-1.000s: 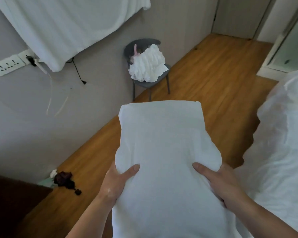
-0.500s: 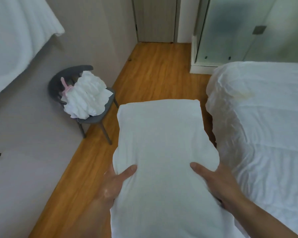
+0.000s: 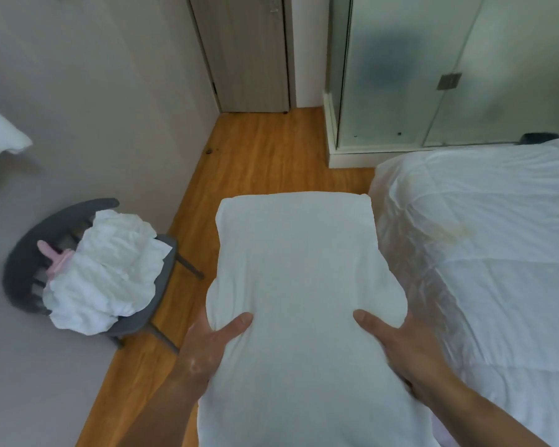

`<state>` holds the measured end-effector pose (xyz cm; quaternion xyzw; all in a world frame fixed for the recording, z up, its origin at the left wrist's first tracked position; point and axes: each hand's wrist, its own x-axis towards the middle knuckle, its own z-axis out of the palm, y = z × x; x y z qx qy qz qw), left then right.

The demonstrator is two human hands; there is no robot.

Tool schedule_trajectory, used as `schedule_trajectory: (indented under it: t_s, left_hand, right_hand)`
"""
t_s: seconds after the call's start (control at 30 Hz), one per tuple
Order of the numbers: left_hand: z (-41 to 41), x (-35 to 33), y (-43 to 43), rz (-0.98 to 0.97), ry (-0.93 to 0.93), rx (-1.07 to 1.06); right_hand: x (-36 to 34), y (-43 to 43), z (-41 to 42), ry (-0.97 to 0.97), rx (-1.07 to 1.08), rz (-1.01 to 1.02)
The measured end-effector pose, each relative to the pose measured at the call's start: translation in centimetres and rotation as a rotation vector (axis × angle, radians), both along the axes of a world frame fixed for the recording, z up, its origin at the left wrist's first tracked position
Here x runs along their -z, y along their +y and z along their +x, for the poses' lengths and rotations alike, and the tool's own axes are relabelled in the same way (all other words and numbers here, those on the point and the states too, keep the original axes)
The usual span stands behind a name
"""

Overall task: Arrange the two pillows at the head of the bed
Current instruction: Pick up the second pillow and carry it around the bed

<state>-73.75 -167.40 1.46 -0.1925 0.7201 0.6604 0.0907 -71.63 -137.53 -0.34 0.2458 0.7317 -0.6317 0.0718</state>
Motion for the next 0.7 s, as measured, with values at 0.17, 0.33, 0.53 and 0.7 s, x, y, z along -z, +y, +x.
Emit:
schedule_trajectory:
  t_s: [0.17, 0.33, 0.53, 0.7]
  left_hand:
    - [-11.5, 0.4, 1.4, -0.018, 0.068, 0.029]
    - [-25.1, 1.2, 2.1, -0.057, 0.000, 0.221]
    - [-40.4, 0.0, 4.6, -0.010, -0.088, 0.417]
    - [-50.5, 0.1, 8.0, -0.020, -0.104, 0.494]
  right_hand:
    - [0.2, 1.0, -9.0, 0.033, 0.084, 0.000]
    - [1.0, 1.4, -18.8, 0.049, 0.216, -0.010]
    - [0.7, 1.6, -29.3, 0.058, 0.409, 0.012]
    - [0.1, 3.7, -37.0, 0.027, 0.493, 0.000]
